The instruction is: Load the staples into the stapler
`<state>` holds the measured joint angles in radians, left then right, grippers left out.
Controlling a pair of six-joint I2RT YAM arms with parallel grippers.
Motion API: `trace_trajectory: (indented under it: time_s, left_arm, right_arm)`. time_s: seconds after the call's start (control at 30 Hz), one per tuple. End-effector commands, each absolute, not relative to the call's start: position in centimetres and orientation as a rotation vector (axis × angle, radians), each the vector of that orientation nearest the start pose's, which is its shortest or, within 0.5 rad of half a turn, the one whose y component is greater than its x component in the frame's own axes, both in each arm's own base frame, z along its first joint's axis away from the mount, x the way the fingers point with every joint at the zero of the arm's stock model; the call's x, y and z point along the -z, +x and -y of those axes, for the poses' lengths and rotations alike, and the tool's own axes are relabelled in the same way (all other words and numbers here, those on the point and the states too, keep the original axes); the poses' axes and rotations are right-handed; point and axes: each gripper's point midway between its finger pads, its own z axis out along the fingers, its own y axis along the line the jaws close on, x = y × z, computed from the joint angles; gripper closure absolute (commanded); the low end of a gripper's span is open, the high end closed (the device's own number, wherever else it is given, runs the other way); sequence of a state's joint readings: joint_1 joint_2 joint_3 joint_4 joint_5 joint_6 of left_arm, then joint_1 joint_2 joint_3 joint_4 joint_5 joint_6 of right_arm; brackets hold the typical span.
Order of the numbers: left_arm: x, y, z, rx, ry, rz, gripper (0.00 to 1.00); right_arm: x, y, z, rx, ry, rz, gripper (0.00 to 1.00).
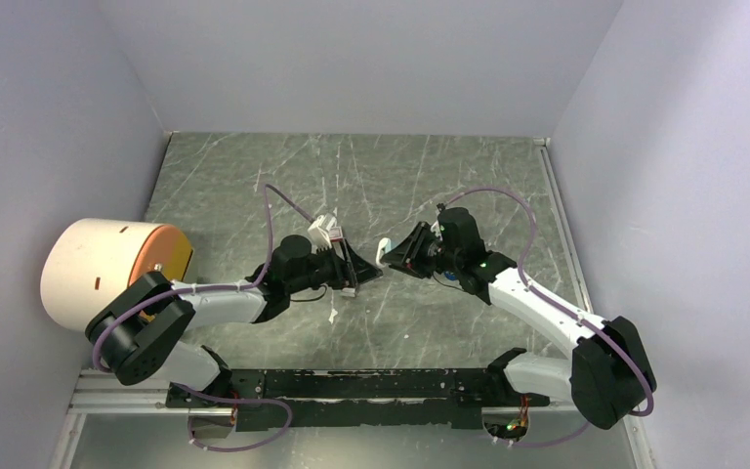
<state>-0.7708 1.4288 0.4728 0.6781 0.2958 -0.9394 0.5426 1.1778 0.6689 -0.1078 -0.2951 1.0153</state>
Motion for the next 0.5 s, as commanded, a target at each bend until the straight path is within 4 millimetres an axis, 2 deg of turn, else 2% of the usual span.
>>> trace_trajectory:
  time_s: [0.0,0.13,0.23,0.4,0.47]
  left_arm:
    - [-14.9,24.2,33.5,1.359,0.047,-1.962,0.34]
    - [-14.8,24.8,33.3,1.318,0.048,-1.952,0.45]
    - [-14.8,24.8,33.4,1.316,0.066,-1.948,0.45]
    - [-14.8,24.8,33.5,1.317,0.088,-1.939,0.38]
    - [-14.7,25.0,33.3,1.294,0.081,-1.943,0.39]
  right_arm:
    - [-15.8,24.4,-25.8,-1.264,0.401,-2.348,0.84]
    - [-15.9,24.4,-25.9,-1.275,0.406,-2.347,0.84]
    - [-15.7,24.4,-26.0,-1.273,0.401,-2.358,0.84]
    - [-14.9,24.4,-26.0,-1.262,0.407,-2.38,0.84]
    - [-14.7,24.4,-26.1,-1.267,0.409,-2.384,0.84]
